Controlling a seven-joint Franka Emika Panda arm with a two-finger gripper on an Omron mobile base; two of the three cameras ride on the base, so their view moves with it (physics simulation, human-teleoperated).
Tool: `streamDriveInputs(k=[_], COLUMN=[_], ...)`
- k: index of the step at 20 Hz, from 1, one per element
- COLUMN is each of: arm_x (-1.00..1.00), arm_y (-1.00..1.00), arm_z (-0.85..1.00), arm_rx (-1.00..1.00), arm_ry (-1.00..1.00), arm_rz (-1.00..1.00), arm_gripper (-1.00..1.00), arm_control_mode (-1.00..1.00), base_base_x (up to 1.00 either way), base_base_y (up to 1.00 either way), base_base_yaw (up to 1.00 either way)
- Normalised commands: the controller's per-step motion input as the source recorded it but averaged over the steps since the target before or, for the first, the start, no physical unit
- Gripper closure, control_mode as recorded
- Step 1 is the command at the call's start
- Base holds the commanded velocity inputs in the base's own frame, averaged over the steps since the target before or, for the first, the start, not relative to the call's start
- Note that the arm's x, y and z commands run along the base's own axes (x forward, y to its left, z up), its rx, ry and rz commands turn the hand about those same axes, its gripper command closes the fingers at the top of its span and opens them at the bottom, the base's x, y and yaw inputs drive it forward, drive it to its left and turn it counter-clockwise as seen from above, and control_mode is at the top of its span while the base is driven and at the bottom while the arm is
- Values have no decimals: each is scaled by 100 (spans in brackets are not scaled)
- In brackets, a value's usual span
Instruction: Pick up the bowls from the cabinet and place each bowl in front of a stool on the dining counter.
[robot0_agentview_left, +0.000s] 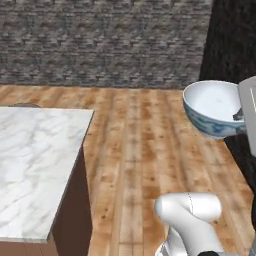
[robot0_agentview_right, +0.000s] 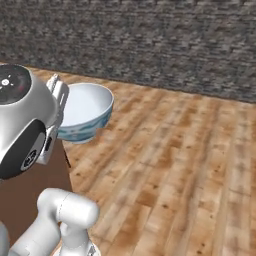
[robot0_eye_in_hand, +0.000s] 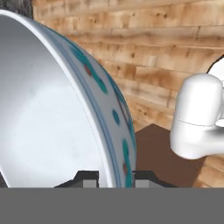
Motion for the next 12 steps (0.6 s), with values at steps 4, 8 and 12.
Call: streamDriveInputs(k=[4,8,12], arm_x=[0,0,0], arm_y=[0,0,0], arm_z=[0,0,0], arm_rx=[0,0,0], arm_ry=[0,0,0], arm_rz=[0,0,0], arm_gripper=[100,100,100], arm_control_mode=[100,100,100], base_base_x=[97,94,80], base_base_y=[-28,-43,-80], base_base_yaw=[72,68,54])
